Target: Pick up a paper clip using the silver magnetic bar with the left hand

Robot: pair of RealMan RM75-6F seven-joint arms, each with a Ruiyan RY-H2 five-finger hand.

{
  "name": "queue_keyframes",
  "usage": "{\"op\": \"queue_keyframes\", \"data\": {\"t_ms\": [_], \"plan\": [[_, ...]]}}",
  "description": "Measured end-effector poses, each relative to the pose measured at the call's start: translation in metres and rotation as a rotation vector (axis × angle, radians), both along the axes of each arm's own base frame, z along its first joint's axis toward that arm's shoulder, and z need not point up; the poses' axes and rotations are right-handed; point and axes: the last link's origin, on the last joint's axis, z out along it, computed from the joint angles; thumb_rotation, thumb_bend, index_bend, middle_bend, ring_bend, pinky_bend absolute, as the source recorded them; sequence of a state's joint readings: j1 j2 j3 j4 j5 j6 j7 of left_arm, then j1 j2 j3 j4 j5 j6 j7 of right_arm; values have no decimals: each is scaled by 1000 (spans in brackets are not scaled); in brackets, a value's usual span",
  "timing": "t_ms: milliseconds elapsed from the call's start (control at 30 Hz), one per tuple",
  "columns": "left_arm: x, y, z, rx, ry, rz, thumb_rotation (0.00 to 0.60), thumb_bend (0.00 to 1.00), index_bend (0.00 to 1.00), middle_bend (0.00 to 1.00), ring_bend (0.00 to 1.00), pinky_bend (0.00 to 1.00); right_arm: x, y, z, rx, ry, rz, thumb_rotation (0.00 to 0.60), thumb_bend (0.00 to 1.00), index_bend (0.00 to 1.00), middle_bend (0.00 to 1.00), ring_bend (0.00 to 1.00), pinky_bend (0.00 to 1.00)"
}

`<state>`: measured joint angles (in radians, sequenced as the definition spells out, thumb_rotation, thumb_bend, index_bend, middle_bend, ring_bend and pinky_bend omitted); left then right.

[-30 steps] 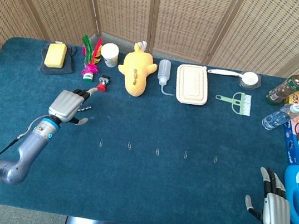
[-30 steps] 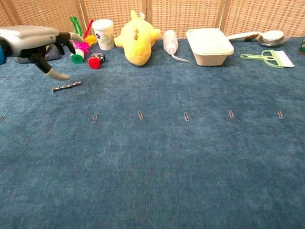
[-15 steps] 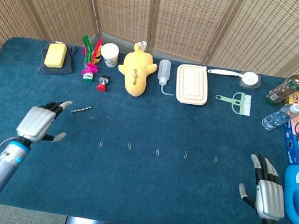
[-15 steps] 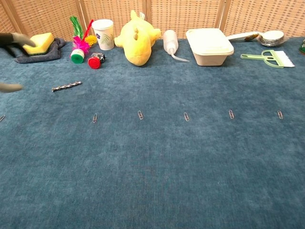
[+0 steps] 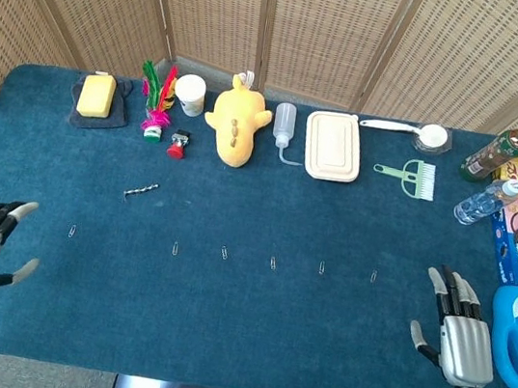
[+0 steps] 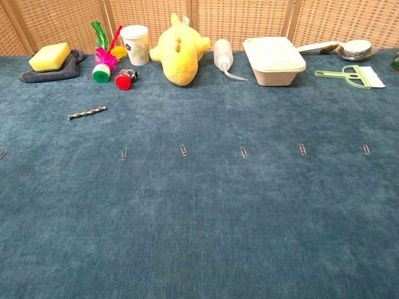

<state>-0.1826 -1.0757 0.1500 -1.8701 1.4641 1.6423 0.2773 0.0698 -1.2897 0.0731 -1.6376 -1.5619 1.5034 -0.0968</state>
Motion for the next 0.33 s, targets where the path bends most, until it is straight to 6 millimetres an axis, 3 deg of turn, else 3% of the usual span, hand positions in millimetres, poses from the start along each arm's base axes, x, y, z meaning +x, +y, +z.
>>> {"op": "queue_keyframes", "data": {"t_ms": [167, 333], "plan": [[-5, -25, 14, 16, 0, 32, 507, 403, 157, 198, 187, 323, 3, 0, 2, -1, 3, 5, 600, 392, 23, 56, 0, 112], [-5, -30, 13, 23, -21, 31, 508, 403, 161, 198, 187, 323, 6, -2, 3, -1, 1, 10, 600, 392, 24, 57, 0, 112]]}}
